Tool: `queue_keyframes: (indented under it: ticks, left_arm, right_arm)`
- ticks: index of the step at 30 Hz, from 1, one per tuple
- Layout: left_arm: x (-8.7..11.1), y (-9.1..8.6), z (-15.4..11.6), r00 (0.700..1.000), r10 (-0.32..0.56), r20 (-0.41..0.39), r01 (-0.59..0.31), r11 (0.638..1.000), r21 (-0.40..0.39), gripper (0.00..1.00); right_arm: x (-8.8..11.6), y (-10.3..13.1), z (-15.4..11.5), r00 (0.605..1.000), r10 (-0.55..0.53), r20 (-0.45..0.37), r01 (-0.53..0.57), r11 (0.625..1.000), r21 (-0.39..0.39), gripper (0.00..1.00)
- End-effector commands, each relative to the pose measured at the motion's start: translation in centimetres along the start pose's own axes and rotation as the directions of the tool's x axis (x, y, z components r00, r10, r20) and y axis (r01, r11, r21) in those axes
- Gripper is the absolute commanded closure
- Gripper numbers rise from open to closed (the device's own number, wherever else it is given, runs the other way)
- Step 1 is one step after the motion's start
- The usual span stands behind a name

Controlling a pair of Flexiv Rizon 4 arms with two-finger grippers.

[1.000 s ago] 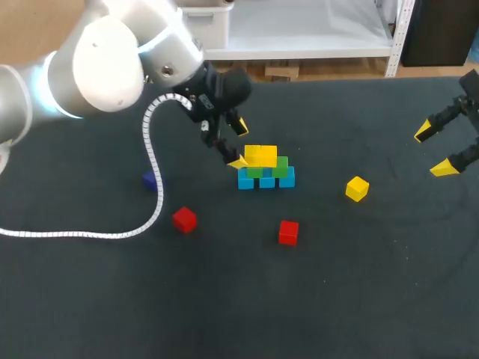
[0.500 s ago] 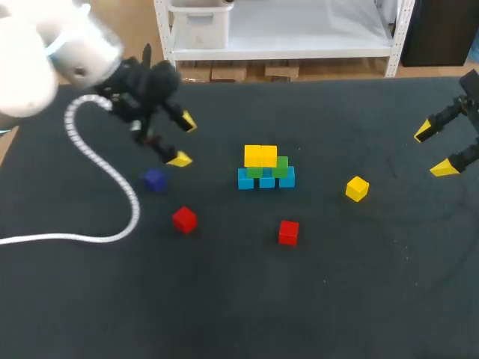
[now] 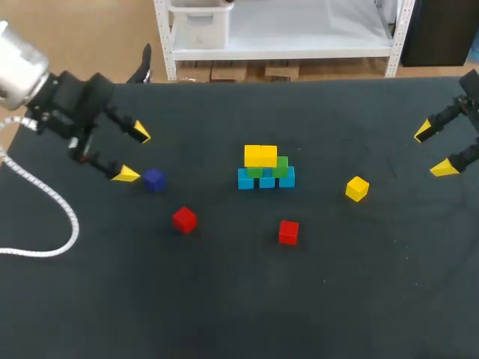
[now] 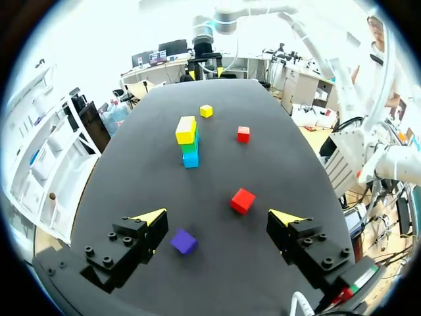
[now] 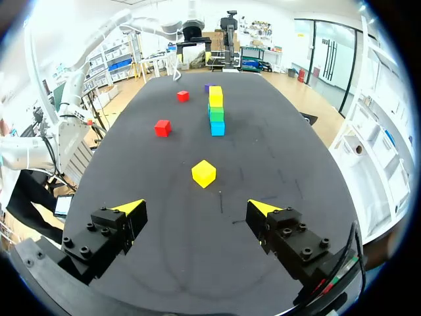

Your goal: Place the blue cubes, place green cubes on the blue cubes, place the yellow cubes on the green cubes, then place the red cubes on the yellow cubes, and place purple cube on the red cubes.

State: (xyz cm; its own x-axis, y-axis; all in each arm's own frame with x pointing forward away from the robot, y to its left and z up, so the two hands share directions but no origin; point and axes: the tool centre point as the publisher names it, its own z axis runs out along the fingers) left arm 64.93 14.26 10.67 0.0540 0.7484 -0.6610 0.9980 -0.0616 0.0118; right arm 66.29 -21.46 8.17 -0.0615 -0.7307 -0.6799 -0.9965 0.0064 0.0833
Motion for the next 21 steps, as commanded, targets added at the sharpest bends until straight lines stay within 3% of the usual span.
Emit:
queue_keyframes:
  ticks: [1,13,17,21]
  left_arm:
    - [1.0,-1.1,-1.3,1.0,0.004,0.029,-0.003,1.0,-0.022,0.0]
    - [1.9,-1.3,-2.0,1.0,-0.003,0.01,0.003,1.0,0.003,0.0]
    - [1.9,-1.3,-2.0,1.0,-0.003,0.01,0.003,1.0,0.003,0.0]
    - [1.9,-1.3,-2.0,1.0,-0.003,0.01,0.003,1.0,0.003,0.0]
  right_arm:
    - [0.1,-0.1,0.0,1.0,-0.001,0.002,0.001,1.0,-0.001,0.0]
    - [0.1,-0.1,0.0,1.0,-0.001,0.002,0.001,1.0,-0.001,0.0]
    - [-1.8,0.1,1.5,0.982,-0.173,-0.08,0.169,0.984,-0.056,0.0]
    - [-3.6,0.5,3.5,0.923,-0.352,-0.155,0.328,0.931,-0.159,0.0]
